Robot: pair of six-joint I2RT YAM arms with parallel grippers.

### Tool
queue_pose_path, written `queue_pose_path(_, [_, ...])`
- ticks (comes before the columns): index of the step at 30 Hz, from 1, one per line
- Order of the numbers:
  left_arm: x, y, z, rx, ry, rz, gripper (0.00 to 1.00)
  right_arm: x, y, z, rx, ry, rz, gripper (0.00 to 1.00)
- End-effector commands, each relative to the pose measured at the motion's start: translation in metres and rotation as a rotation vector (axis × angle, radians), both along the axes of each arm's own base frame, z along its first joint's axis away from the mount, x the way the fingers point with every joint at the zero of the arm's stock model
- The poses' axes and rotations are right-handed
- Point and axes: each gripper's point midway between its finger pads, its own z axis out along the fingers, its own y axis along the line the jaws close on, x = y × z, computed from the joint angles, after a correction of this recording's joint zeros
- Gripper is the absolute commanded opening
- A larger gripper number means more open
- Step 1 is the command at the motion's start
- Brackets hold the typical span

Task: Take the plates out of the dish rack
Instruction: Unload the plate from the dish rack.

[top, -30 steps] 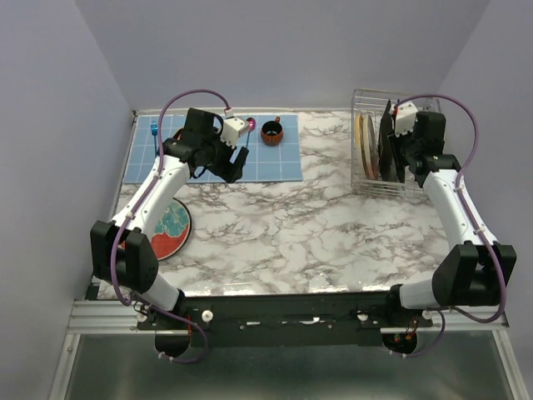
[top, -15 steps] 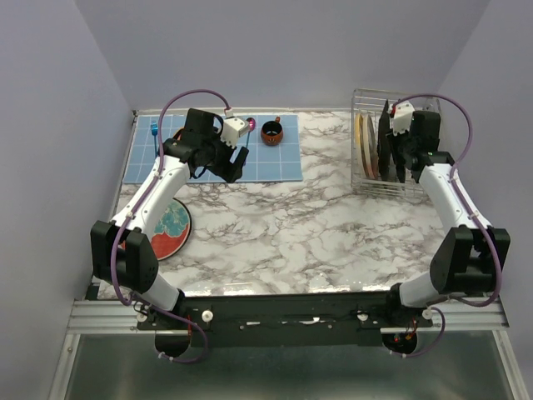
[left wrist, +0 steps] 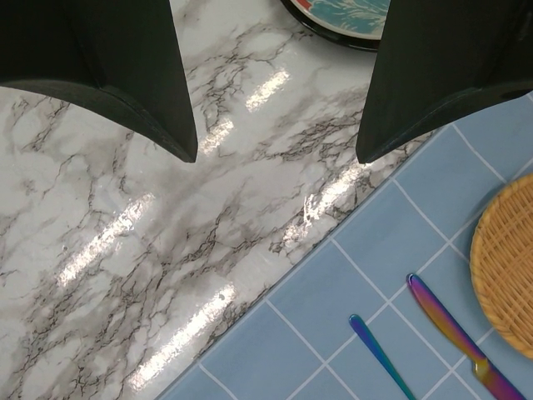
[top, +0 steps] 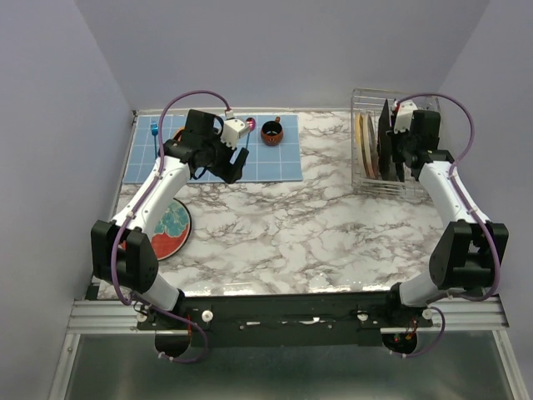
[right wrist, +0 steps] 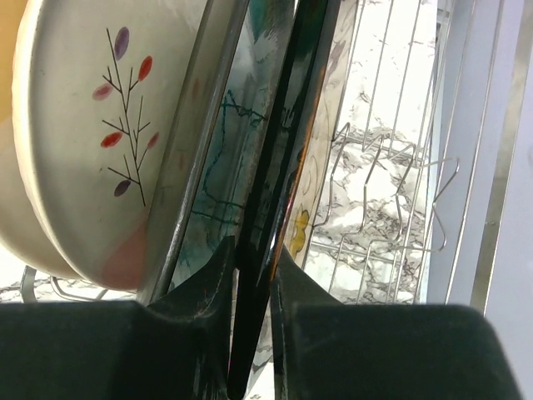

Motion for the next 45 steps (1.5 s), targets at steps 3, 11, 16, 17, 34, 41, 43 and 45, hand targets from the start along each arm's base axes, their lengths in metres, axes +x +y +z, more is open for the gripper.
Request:
queue_pose_path(3, [0.0, 0.002, -0.005, 0.018, -0.013, -0.006, 0.86, 0.012, -0.005, 0.002, -0.073, -0.009, 0.052, 0.02])
queue_pose_path(11, [-0.001, 0.002, -0.008, 0.018, -0.014, -0.006, 0.86, 0.009, -0.012, 0.024, -0.081, -0.062, 0.039, 0.01])
queue_pose_path(16, [-0.001, 0.002, -0.009, 0.016, -0.011, -0.005, 0.86, 0.003, -0.017, 0.066, -0.116, -0.128, 0.027, 0.01])
queue_pose_path(17, [-0.001, 0.001, -0.01, 0.013, -0.006, -0.005, 0.86, 0.002, -0.017, 0.074, -0.123, -0.14, 0.028, 0.01])
queue_pose_path(34, [-0.006, -0.002, -0.01, -0.007, 0.009, -0.011, 0.86, -0.02, -0.022, 0.168, -0.2, -0.292, 0.018, 0.01])
queue_pose_path(41, [-0.007, -0.002, -0.009, -0.005, 0.008, -0.016, 0.86, -0.026, -0.021, 0.195, -0.204, -0.335, 0.023, 0.01])
queue_pose_path(43, [-0.007, -0.002, -0.008, -0.005, 0.006, -0.016, 0.86, -0.029, -0.02, 0.202, -0.201, -0.341, 0.026, 0.01])
queue_pose_path(45, [-0.006, -0.002, -0.009, -0.007, 0.008, -0.014, 0.86, -0.033, -0.02, 0.216, -0.211, -0.371, 0.029, 0.01])
